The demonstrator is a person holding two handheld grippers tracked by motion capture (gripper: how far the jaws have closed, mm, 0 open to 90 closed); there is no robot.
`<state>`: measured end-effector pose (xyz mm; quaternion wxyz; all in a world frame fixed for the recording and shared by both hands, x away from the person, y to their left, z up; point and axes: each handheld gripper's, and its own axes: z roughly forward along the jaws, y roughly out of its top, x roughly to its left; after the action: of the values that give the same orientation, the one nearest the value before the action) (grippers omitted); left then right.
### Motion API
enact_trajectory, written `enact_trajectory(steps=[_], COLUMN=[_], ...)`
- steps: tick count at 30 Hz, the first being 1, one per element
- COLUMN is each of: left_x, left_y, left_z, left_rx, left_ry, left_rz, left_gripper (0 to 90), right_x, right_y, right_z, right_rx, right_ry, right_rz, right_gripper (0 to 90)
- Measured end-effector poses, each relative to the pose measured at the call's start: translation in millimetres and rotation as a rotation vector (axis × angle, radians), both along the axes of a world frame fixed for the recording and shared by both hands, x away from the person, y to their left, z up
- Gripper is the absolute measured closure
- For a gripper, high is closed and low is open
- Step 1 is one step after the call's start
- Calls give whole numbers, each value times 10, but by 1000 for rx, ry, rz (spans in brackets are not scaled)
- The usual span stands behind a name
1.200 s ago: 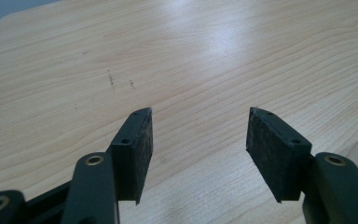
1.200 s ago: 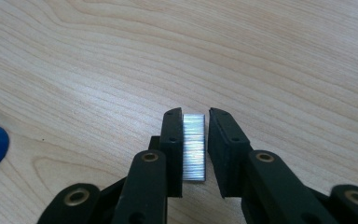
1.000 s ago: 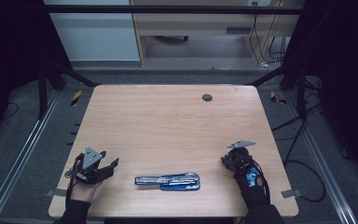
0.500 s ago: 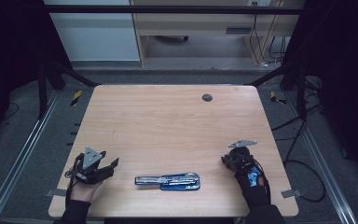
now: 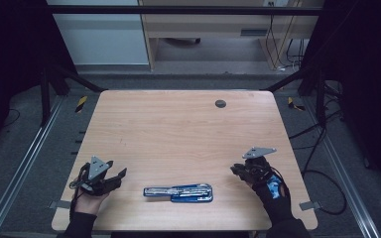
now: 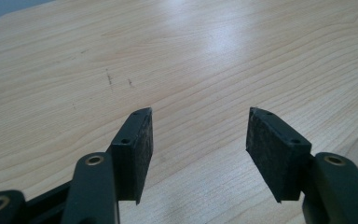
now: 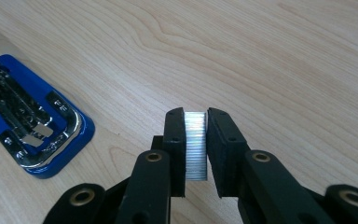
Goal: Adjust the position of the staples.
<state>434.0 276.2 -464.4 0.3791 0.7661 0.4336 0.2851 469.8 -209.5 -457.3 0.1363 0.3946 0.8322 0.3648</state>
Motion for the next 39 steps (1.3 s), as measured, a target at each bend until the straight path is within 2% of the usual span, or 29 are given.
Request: enact_trajectory(steps=[7, 10, 16, 22, 39], left_x=[4, 7, 17, 21, 24], left_y=[-16, -18, -17, -15, -31], left_z=[-7, -10, -20, -25, -28], left_rx=[3, 6, 5, 6, 16], left_ry=[5, 7, 9, 12, 14], left_rz=[-7, -9, -9, -10, -14], left_gripper=[409, 408, 408, 408, 407], right_x=[-23, -37, -41, -59, -39], right_y=[-18, 3, 55, 133, 287], right_z=[83, 153, 230, 300, 411], right_rx=[16, 18, 17, 11, -11], right_ry=[-14, -37, -50, -49, -54], right_rz=[36, 80, 138, 202, 329], right_gripper=[780, 780, 780, 780, 780])
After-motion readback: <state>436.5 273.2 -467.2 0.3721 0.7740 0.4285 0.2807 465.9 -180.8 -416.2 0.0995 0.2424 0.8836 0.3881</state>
